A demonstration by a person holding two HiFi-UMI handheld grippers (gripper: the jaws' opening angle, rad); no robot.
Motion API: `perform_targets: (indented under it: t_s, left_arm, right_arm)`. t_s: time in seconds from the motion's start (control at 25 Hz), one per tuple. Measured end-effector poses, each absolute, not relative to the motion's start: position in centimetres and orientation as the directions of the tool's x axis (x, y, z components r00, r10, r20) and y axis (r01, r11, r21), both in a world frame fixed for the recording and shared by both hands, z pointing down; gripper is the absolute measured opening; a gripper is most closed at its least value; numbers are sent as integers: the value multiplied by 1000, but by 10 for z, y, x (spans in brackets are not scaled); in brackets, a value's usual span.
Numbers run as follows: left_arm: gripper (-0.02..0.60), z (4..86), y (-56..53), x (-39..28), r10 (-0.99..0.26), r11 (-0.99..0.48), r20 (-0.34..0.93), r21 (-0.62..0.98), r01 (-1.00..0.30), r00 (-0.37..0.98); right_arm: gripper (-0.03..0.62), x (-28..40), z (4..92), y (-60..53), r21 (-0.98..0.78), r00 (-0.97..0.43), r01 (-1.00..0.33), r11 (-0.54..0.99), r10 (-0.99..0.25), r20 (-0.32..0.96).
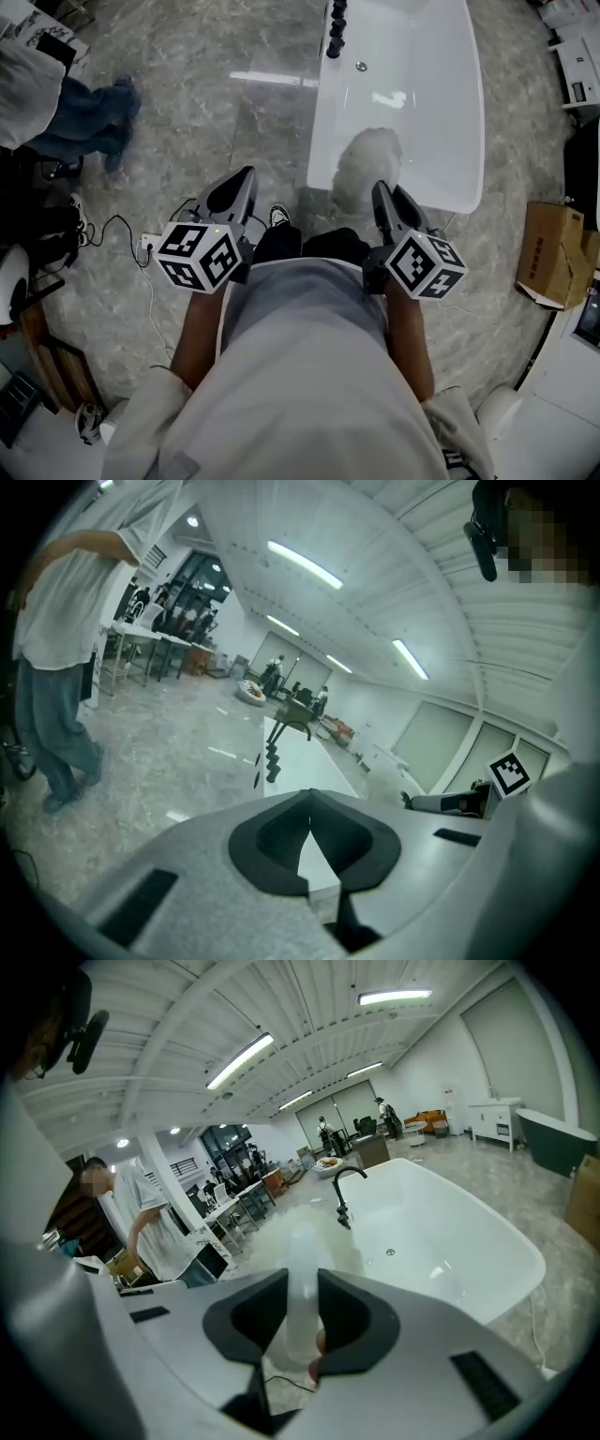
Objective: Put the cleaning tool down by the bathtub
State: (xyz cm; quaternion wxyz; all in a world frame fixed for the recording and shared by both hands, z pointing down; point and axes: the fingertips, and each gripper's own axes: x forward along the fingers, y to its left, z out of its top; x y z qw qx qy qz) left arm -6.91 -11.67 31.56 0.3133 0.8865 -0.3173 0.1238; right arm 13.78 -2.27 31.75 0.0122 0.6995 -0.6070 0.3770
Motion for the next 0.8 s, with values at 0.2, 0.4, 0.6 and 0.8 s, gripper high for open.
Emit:
perform_targets:
  t_s: [0.2, 0.4, 0.6, 0.8]
  left_arm:
    - [4, 322, -123, -80, -479, -589, 422, 495, -638, 770]
    - [4, 324, -126, -88, -497, -567, 418, 506, -650, 760]
    - [4, 330, -128, -98, -516, -524, 437, 519, -675, 737]
    - [5, 338, -126, -101, -515, -505, 464, 515, -692, 721]
  right_arm:
    - [86, 133, 319, -32, -429, -24, -864, -262, -830, 557]
    - [86, 129, 321, -41, -421, -58, -877, -232, -819, 572]
    - [86, 128, 333, -58, -425, -102, -882, -203, -800, 592]
    - [86, 127, 348, -71, -434, -142, -884, -175, -783, 605]
